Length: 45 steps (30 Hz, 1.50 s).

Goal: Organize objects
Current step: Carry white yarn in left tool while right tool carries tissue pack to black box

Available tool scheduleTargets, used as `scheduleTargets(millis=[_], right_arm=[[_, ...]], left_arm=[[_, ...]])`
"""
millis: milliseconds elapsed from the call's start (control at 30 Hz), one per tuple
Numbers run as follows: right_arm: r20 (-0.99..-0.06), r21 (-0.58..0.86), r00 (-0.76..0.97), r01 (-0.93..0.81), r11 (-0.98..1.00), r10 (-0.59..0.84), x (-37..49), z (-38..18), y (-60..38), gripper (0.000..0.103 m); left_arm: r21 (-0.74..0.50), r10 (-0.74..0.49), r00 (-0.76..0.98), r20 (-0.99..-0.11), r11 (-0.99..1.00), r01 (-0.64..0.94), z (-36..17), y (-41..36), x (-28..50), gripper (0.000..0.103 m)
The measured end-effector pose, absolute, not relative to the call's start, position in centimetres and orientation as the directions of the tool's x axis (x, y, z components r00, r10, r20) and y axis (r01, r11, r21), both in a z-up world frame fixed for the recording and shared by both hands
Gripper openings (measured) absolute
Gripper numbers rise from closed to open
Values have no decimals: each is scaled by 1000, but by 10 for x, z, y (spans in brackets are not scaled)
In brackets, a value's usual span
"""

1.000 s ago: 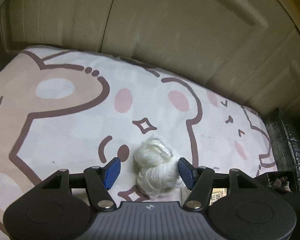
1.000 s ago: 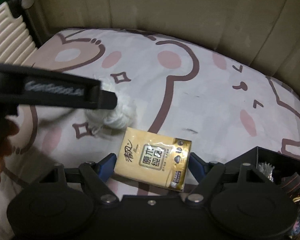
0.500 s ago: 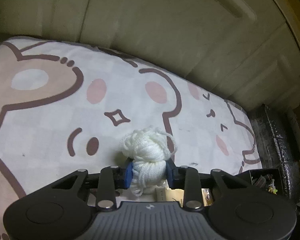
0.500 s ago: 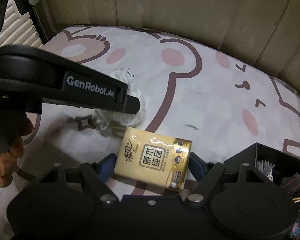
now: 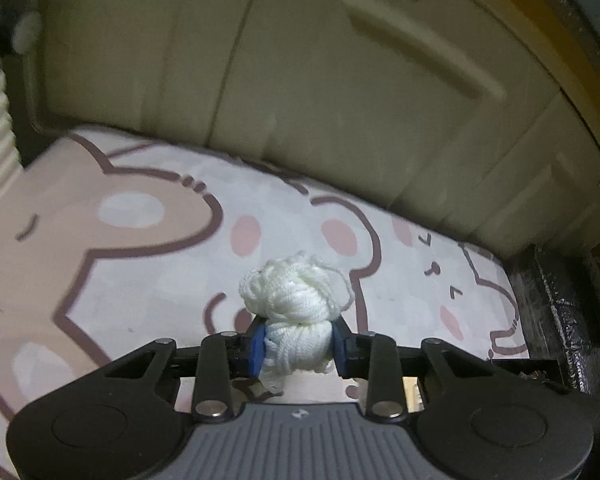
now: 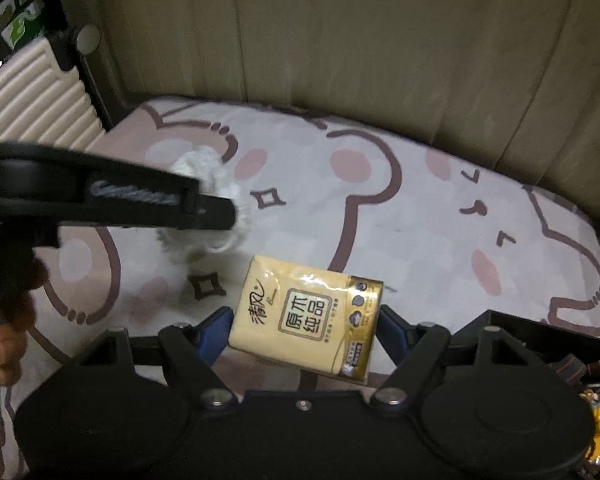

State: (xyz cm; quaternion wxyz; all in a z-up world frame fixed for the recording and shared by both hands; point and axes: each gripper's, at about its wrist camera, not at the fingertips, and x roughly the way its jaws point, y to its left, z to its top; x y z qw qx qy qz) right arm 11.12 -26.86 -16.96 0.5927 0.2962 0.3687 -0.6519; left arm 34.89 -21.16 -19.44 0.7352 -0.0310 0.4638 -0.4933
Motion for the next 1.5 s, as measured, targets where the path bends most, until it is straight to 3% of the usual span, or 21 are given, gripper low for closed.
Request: scheduleTargets(millis=[767,1500], right_arm=[[-728,-122,-185,982,-141,-660,117,-108,-221,78],[-684,-85,-235,966,-245,-691,80,-79,-181,78]], left_arm=[[-351,-719,229,-656,559,751,-152,-148,328,34],[-312,-716,253,-650,555,771,-130,-127,300,34]])
